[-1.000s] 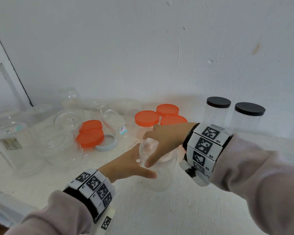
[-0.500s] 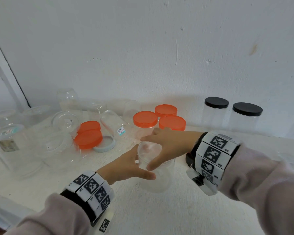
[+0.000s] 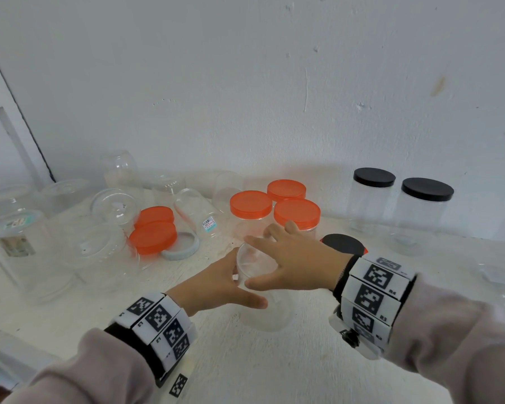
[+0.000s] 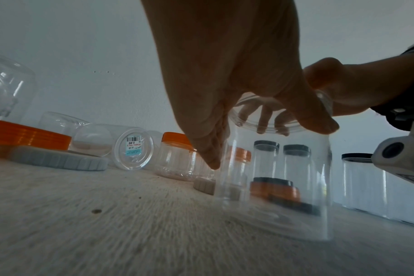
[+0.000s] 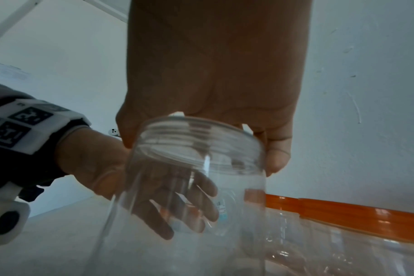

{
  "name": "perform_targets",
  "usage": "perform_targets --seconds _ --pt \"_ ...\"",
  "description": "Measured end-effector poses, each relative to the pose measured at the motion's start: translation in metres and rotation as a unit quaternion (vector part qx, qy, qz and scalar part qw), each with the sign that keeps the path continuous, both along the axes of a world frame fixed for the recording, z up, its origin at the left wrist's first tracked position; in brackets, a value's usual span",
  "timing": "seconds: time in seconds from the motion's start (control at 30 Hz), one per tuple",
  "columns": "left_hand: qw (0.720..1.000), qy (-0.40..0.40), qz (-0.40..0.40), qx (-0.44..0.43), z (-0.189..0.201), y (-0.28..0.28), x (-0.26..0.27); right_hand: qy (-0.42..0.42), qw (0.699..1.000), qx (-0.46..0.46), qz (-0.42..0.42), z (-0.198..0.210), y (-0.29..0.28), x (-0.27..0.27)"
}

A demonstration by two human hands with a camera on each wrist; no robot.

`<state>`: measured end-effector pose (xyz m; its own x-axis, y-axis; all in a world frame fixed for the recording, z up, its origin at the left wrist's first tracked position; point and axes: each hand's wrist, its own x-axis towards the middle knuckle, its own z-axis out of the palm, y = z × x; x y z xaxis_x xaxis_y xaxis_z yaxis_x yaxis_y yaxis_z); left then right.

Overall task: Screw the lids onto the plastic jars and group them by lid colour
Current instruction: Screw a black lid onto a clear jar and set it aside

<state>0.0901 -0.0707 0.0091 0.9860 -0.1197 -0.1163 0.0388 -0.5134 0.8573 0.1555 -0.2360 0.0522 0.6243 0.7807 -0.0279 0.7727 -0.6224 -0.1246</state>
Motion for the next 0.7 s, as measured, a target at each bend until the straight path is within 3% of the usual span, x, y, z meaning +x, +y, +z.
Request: perform_targets --seconds 0.7 --pt "1.0 0.002 -0.016 -0.022 -0.0085 0.0061 0.0033 -0.013 0.999 0.011 -0.036 -0.006 -0.0003 -0.0093"
